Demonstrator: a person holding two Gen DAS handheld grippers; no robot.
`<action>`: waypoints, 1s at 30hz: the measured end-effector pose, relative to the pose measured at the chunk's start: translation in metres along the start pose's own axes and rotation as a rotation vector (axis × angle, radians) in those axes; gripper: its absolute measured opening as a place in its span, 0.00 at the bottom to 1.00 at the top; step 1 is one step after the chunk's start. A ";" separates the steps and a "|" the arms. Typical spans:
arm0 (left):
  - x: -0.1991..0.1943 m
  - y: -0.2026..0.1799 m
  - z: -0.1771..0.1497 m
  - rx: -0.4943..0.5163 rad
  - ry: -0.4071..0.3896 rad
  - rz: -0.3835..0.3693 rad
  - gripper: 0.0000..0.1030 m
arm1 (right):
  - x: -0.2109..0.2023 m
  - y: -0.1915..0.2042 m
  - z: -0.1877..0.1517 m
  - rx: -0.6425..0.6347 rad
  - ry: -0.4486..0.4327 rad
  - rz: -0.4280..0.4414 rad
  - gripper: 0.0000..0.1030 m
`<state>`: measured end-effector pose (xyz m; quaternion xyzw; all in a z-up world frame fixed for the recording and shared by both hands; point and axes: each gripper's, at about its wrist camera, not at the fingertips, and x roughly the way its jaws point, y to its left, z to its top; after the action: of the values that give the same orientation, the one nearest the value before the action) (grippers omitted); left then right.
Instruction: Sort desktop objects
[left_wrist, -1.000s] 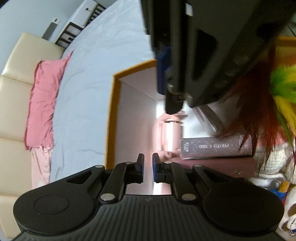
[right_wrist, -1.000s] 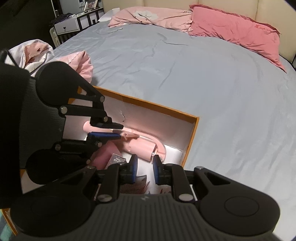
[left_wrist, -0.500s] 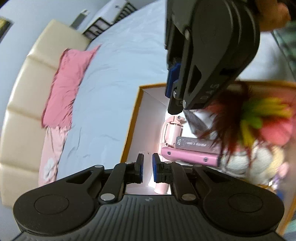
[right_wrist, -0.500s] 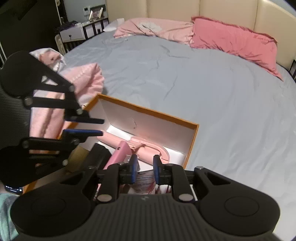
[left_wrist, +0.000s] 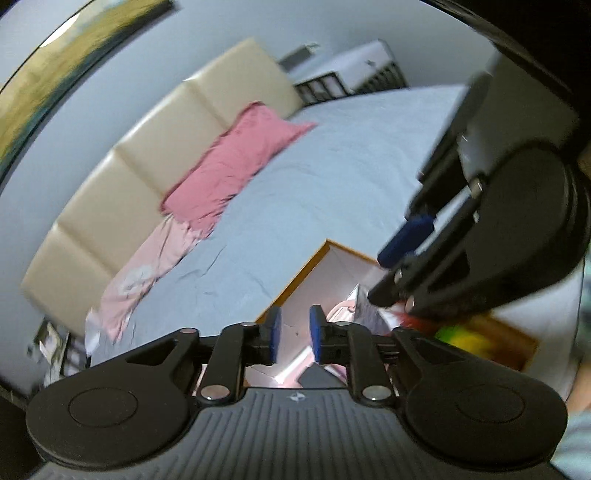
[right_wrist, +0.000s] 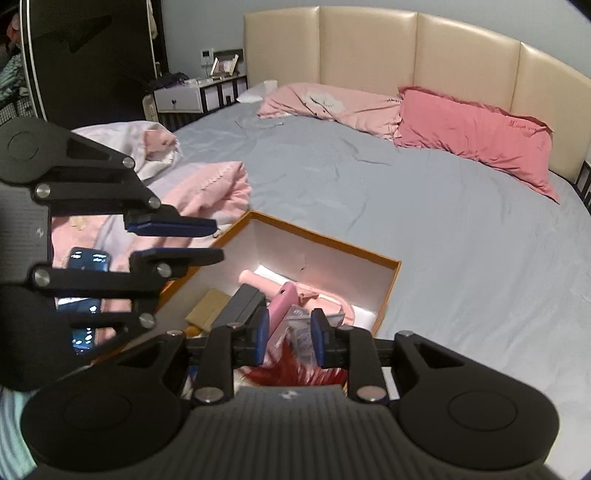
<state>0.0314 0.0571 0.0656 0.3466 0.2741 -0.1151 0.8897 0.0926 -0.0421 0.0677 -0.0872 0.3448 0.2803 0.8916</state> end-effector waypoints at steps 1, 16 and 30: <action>-0.005 -0.005 0.001 -0.048 0.004 0.006 0.20 | -0.004 0.001 -0.005 0.002 -0.008 -0.005 0.25; -0.030 -0.026 -0.032 -0.626 0.132 0.076 0.44 | -0.021 0.005 -0.072 0.087 -0.093 -0.117 0.34; -0.020 -0.021 -0.071 -0.783 0.219 0.050 0.57 | -0.006 0.016 -0.105 0.070 -0.010 -0.135 0.38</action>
<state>-0.0219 0.0901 0.0220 -0.0016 0.3817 0.0571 0.9225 0.0208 -0.0682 -0.0057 -0.0777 0.3431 0.2080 0.9127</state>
